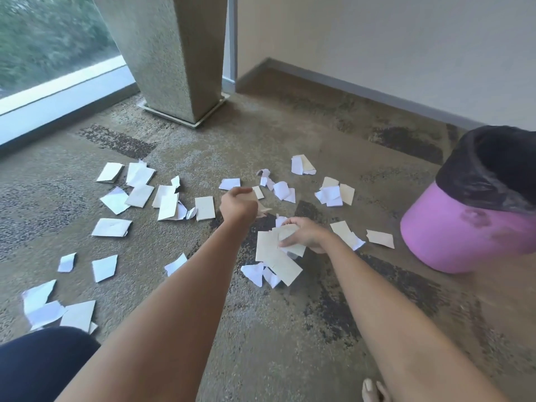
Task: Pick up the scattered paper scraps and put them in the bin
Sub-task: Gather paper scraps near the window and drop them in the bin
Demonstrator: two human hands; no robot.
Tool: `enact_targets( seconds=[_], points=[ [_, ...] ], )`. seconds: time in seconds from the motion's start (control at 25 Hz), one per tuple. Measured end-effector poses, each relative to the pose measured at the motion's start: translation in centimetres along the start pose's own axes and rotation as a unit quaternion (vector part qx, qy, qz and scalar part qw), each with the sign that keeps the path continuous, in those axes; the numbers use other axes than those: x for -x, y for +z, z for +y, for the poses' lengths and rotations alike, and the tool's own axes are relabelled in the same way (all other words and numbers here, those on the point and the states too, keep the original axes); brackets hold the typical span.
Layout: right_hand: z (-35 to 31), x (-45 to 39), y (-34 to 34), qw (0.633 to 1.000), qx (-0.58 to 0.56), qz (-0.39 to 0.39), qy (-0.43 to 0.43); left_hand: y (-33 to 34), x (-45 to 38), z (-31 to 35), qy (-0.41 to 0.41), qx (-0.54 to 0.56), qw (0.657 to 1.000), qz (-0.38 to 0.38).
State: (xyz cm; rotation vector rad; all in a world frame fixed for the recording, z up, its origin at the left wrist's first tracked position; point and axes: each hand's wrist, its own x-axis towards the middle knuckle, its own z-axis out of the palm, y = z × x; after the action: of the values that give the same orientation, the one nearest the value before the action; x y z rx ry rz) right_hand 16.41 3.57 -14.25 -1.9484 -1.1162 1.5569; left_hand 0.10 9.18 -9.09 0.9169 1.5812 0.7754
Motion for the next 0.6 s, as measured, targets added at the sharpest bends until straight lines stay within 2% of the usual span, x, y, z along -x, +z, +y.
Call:
enact_targets(
  seconds=[0.12,0.2,0.36,0.48,0.6],
  points=[
    [-3.2,0.4,-3.3,0.998,0.007,-0.057,0.007,0.2,-1.2,0.5,-0.048,0.123,0.991,0.001],
    [-6.4,0.6,-5.6,0.996,0.043,-0.082,0.004,0.1,-1.8,1.5,-0.051,0.17,0.984,0.008],
    [-14.8,1.4,-9.3,0.979,0.164,-0.12,-0.012,-0.4,-1.2,5.1,-0.016,0.25,0.968,0.003],
    [-20.7,2.4,-11.7,0.949,0.272,-0.156,-0.016,-0.6,-0.4,8.4,0.017,0.262,0.965,-0.005],
    [-25.2,4.7,-14.7,0.931,0.337,-0.137,-0.021,-0.4,1.4,11.7,0.045,0.283,0.957,-0.037]
  ],
)
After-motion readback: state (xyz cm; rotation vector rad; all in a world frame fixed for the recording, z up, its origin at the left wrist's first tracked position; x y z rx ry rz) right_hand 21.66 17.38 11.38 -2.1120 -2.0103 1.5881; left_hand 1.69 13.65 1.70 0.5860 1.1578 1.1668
